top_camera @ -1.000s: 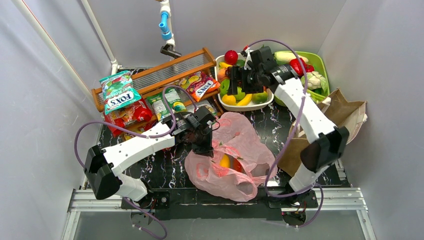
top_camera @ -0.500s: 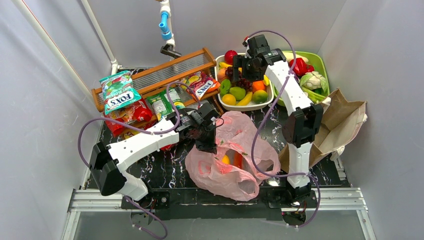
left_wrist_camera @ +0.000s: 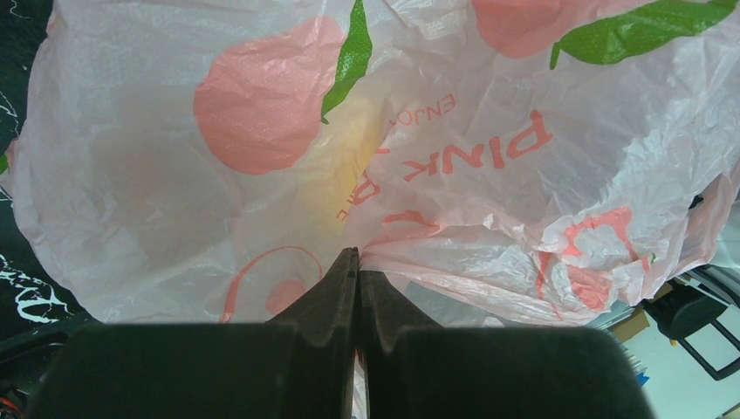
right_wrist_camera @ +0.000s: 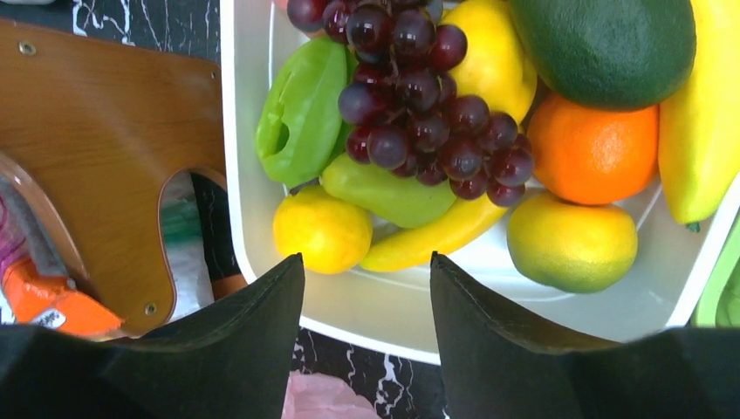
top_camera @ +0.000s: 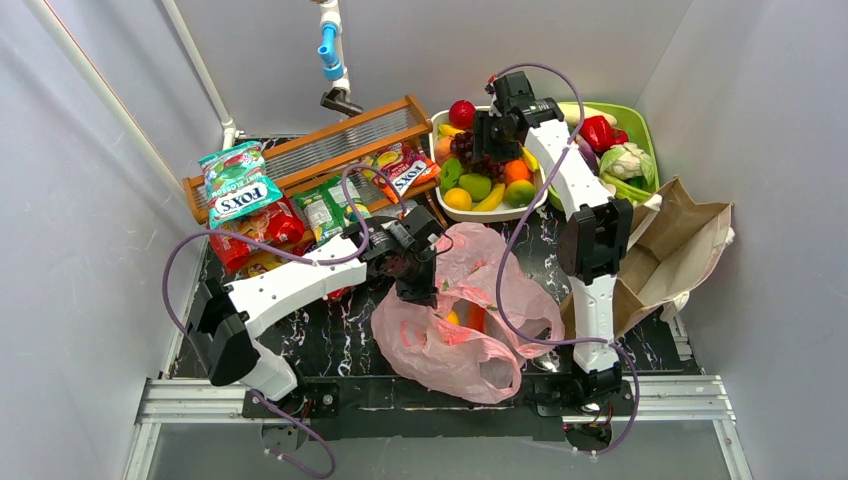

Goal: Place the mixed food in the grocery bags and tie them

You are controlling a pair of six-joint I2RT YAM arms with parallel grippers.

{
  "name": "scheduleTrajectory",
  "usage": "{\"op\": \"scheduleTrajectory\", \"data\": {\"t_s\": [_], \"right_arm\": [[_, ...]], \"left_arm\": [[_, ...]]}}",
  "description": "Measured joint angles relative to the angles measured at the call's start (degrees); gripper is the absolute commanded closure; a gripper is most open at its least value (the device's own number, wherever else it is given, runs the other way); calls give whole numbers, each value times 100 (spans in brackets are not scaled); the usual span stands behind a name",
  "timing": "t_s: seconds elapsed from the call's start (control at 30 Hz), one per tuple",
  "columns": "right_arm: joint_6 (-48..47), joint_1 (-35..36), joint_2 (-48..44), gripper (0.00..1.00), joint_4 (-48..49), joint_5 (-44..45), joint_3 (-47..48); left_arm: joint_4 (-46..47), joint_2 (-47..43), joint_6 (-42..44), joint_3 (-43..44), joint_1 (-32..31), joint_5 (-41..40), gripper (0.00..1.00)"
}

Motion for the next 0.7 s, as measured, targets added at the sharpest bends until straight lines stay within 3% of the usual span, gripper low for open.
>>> {"op": "scheduleTrajectory", "data": {"t_s": [0.7], "right_arm": [[232, -31, 643, 54, 704, 87, 184]], "left_arm": [[87, 144, 13, 0, 0, 31, 100]]}}
